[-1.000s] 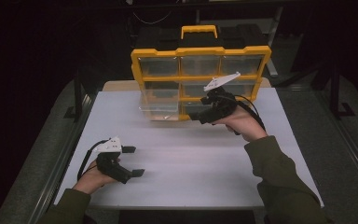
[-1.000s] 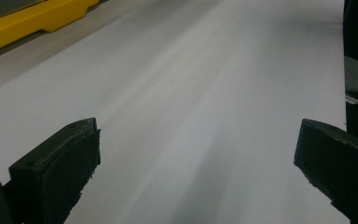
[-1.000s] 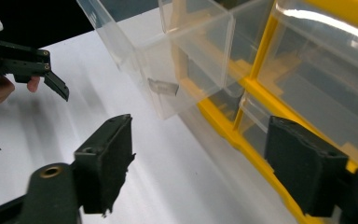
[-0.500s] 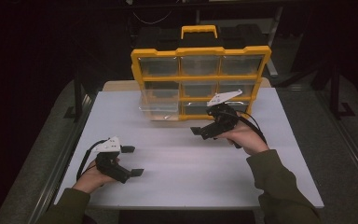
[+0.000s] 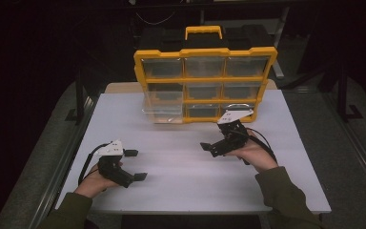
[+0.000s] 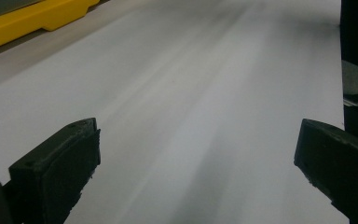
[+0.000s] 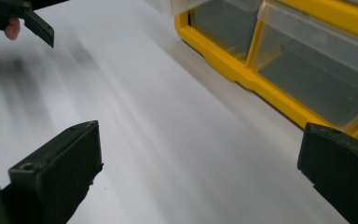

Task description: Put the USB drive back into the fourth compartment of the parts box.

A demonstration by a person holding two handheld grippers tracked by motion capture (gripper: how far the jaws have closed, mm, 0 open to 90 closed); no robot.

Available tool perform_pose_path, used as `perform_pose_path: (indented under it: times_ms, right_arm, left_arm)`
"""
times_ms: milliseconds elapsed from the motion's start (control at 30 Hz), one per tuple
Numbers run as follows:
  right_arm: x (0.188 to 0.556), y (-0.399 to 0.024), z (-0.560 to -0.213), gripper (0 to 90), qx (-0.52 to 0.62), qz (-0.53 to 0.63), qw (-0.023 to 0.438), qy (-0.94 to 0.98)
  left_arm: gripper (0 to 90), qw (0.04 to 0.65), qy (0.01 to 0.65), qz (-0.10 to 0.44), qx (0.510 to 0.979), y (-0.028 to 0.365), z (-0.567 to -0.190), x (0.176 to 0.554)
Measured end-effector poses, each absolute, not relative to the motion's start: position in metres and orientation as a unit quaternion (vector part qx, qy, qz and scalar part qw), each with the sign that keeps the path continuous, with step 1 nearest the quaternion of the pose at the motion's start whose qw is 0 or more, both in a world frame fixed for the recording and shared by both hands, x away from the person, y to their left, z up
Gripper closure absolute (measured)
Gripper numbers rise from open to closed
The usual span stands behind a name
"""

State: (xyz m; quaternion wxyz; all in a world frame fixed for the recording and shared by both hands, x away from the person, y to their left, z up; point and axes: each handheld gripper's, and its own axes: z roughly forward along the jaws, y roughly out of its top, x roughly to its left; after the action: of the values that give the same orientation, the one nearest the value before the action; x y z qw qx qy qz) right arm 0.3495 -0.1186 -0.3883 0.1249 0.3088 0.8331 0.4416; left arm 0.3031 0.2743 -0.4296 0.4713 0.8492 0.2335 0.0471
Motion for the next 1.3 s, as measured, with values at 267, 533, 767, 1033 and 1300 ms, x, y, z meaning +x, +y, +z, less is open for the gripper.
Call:
perform_pose_path:
  times_ms: [267, 533, 767, 1033, 1300]
  right_arm:
    - [0.338, -0.130, -0.404, 0.0, 0.315, 0.452, 0.125, 0.825]
    - [0.326, -0.143, -0.415, 0.0, 0.328, 0.458, 0.124, 0.817]
    - [0.316, -0.157, -0.424, 0.0, 0.339, 0.466, 0.126, 0.807]
    - [0.304, -0.172, -0.436, 0.0, 0.348, 0.471, 0.115, 0.803]
    - [0.294, -0.188, -0.447, 0.0, 0.356, 0.472, 0.110, 0.799]
  left_arm:
    - [0.0, 0.471, 0.233, 0.047, 0.849, 0.274, -0.430, 0.302]
    - [0.0, 0.471, 0.233, 0.045, 0.849, 0.274, -0.430, 0.302]
    - [0.0, 0.472, 0.232, 0.047, 0.849, 0.274, -0.429, 0.301]
    - [0.0, 0.474, 0.233, 0.046, 0.848, 0.273, -0.429, 0.301]
    - [0.0, 0.472, 0.233, 0.047, 0.849, 0.274, -0.429, 0.301]
